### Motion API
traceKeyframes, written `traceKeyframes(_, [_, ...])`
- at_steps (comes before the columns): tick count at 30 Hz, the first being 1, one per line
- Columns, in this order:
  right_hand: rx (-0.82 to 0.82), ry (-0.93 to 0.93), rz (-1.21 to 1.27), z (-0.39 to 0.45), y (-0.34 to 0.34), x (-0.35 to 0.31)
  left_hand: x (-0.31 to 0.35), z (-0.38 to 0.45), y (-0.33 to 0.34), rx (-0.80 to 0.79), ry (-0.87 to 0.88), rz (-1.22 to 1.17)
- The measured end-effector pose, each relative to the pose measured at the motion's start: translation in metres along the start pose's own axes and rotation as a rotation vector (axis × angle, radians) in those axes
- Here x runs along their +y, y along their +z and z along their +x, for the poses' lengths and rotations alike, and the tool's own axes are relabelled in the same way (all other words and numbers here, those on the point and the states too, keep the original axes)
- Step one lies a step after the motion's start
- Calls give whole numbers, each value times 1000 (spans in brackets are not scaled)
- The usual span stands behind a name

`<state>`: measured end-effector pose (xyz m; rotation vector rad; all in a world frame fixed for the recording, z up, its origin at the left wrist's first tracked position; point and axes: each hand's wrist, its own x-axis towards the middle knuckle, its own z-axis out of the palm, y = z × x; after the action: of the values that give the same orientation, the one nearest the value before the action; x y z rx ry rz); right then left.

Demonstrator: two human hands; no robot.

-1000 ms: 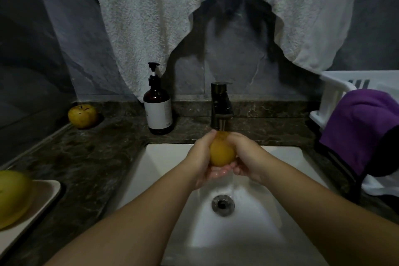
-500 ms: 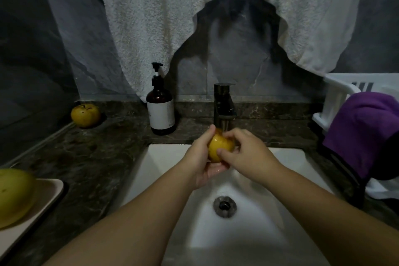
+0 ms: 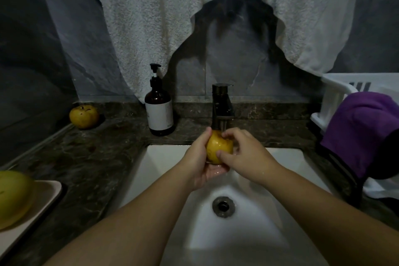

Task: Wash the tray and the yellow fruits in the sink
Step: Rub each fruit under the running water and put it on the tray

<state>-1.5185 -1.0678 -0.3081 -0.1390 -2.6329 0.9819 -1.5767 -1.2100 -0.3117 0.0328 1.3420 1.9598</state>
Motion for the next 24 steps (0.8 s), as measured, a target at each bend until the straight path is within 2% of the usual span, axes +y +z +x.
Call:
traceKeyframes(3, [-30, 38, 10, 0, 1, 0, 0, 1, -1, 29, -6, -7])
traceKeyframes(6, [13, 195, 236, 4, 1, -3, 1, 0, 0, 70, 9, -18])
traceKeyframes(8, [11, 248, 206, 7, 4, -9, -1, -2, 6, 64, 10, -22])
traceKeyframes(12, [10, 177, -40, 9, 10, -12, -4, -3, 14, 54, 2, -12])
traceKeyframes(16, [-100, -46, 57, 6, -4, 1, 3, -6, 5, 54, -23, -33])
traceKeyframes(18, [-145, -44, 20, 5, -3, 3, 3, -7, 3, 50, -4, -10])
traceKeyframes(21, [-120, 26, -37, 7, 2, -3, 0, -6, 7, 23, 53, 15])
traceKeyframes(24, [-136, -42, 3, 8, -1, 0, -1, -8, 8, -17, 32, 20])
